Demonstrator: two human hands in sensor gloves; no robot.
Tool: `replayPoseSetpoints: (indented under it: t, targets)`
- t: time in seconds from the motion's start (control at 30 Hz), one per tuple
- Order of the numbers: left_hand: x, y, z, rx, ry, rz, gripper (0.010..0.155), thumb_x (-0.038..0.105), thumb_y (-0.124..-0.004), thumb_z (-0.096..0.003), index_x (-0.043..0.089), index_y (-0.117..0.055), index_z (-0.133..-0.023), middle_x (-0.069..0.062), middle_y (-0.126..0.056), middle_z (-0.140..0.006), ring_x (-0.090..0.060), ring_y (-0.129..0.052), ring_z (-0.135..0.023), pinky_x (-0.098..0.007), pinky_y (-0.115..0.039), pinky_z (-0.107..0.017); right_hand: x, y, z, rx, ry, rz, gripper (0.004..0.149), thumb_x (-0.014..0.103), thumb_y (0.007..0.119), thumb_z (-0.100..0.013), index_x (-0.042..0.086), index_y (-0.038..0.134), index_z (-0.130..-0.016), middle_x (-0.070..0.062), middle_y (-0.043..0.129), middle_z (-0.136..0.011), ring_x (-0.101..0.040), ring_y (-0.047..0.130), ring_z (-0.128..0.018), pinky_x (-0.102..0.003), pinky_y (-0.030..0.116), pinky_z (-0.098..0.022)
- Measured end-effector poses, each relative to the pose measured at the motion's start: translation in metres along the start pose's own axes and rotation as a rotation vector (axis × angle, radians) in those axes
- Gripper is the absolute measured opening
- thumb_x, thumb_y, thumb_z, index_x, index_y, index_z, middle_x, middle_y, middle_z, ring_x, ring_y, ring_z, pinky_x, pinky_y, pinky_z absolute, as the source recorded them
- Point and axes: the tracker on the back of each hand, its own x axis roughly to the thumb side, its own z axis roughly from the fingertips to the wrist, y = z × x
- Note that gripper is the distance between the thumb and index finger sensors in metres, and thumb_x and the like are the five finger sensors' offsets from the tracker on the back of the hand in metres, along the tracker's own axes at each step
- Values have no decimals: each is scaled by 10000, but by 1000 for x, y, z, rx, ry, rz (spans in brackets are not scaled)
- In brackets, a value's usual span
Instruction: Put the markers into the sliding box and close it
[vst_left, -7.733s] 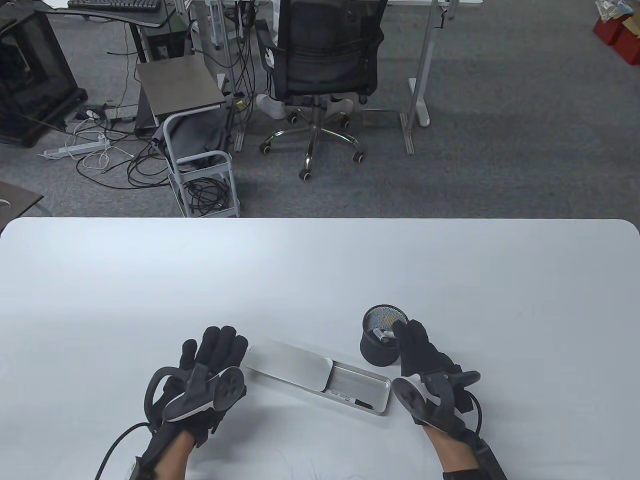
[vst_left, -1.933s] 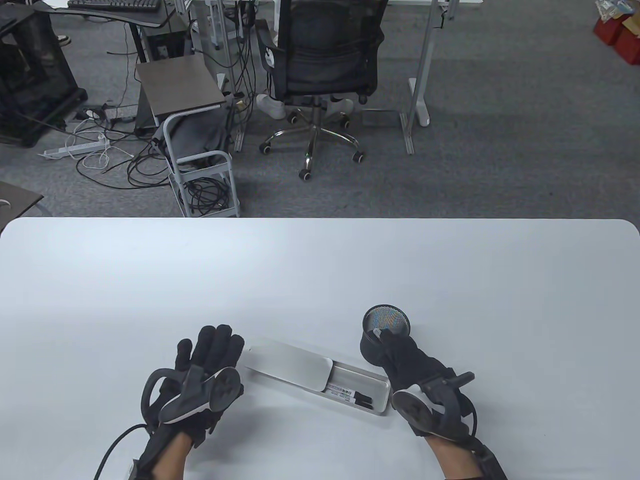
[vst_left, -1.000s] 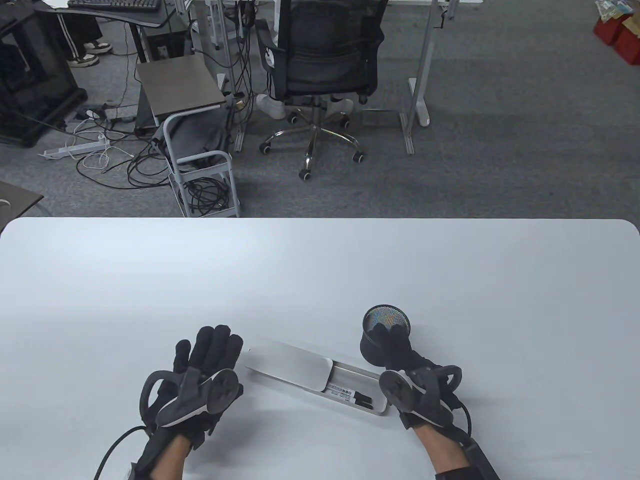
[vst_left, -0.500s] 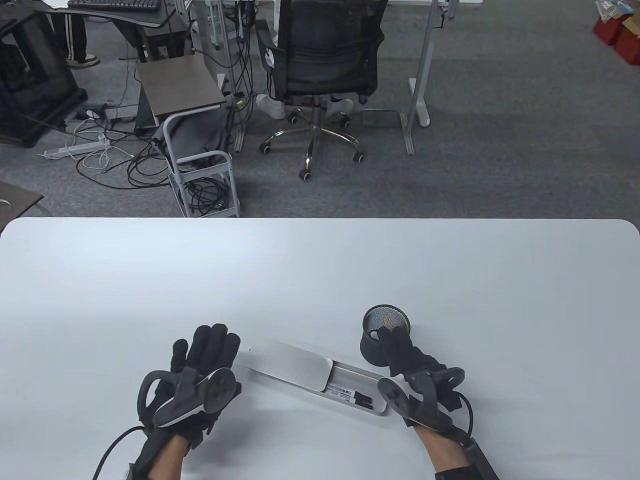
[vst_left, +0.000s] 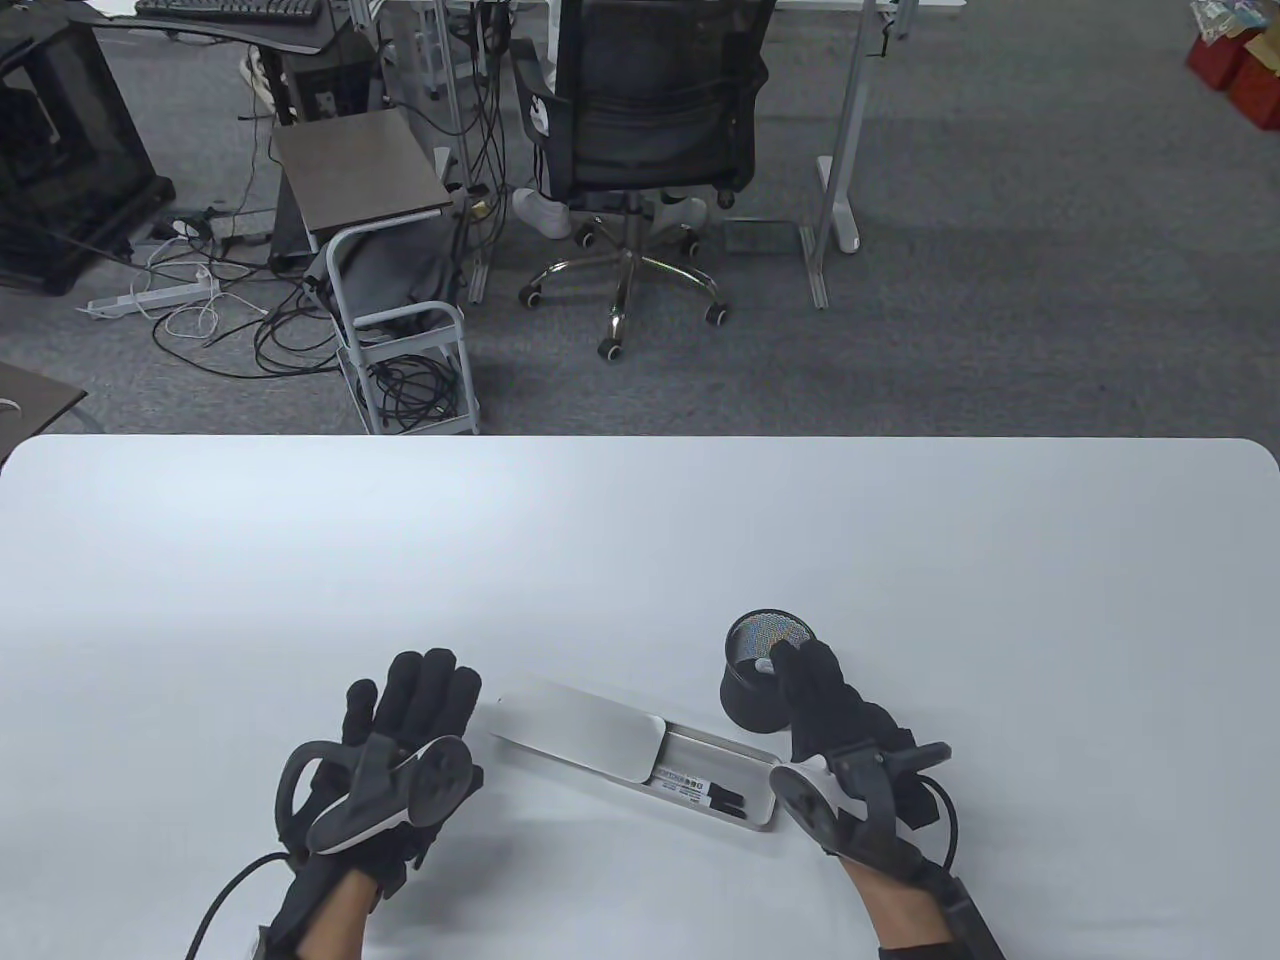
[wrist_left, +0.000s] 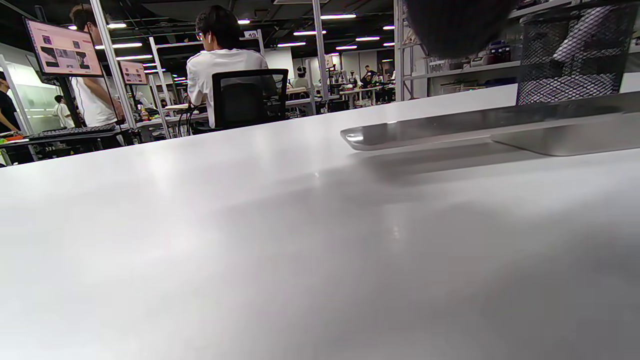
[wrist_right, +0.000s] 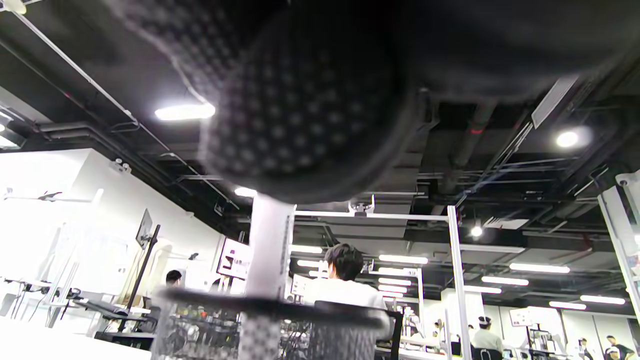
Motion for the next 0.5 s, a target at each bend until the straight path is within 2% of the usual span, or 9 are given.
replayPoseSetpoints:
  t: [0.5]
  targets:
    - [4,0,-1,-7,-13,-11,900,603,-677,-437,300,-126,-1081,0,-88,-1180,-316,-142,-1105,-616,-262,-750,-8,-46,10,-139,36,-64,368,266,828,-432,247,864,-797,-144,1006,-747,-61,1040,-148,-233,902,-62]
